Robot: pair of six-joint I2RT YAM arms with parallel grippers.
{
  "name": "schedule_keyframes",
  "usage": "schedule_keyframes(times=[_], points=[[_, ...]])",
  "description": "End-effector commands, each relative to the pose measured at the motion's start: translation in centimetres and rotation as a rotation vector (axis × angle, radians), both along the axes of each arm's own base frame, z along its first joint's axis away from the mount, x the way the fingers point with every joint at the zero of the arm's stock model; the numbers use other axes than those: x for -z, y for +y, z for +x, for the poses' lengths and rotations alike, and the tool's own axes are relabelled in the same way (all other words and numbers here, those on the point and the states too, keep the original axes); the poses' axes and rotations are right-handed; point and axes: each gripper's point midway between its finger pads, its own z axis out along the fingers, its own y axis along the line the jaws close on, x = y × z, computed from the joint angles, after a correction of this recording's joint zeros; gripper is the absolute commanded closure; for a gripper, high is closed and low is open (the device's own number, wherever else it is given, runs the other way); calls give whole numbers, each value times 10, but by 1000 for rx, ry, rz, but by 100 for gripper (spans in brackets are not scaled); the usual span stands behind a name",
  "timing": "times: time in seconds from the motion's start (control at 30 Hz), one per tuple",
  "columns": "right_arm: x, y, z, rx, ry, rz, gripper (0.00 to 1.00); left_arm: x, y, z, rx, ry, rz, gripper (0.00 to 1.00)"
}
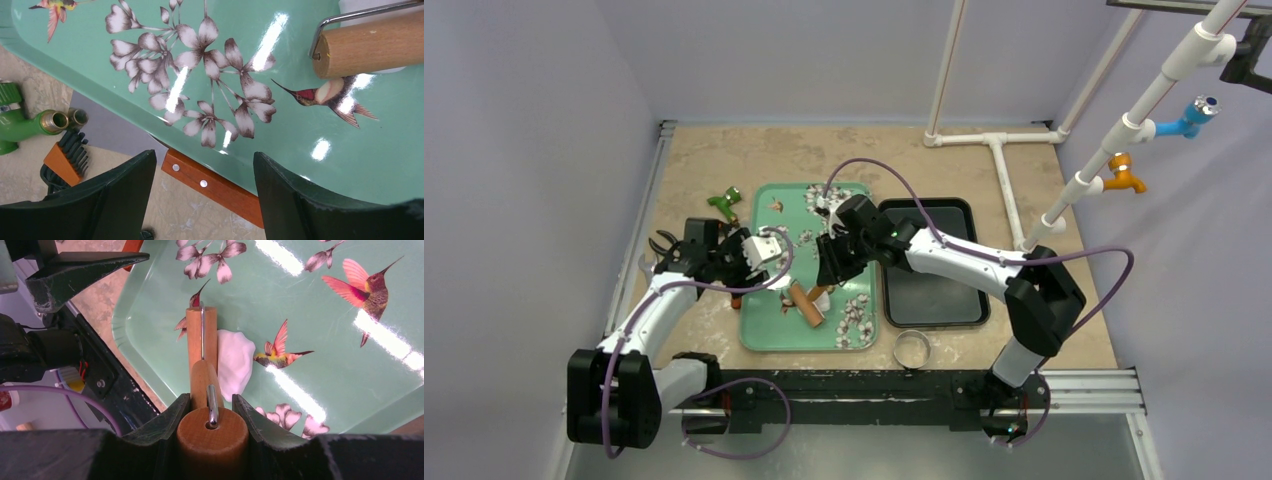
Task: Roll out the dumpling wrappers from the dough
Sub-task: Flatten out the dough on the work surface.
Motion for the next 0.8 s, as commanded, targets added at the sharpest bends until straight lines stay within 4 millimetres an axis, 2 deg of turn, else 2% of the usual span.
schedule_keyframes(times=[0.0,0.07,0.2,0.3,0.47,0.6,0.77], points=[[24,-15,3,-9,-23,-101,100,2,-5,3,-3,1,-28,28],[0,-10,3,-21,-42,-50,100,1,-4,5,-11,-4,-24,29],[-38,-19,20,47,-151,-45,100,-3,-6,8,-9,-14,-33,28],[-47,-22,23,44,-162,-61,100,-5,-7,10,-6,-17,-41,28],[-65,-15,26,32,-179,-29,100,-3,-5,14,-12,-3,-26,28],[-66,-19,33,41,-200,-70,100,4,0,18,-26,-3,4,28],[-45,-41,46,89,-228,-208,100,10,1,18,-20,-11,13,28]])
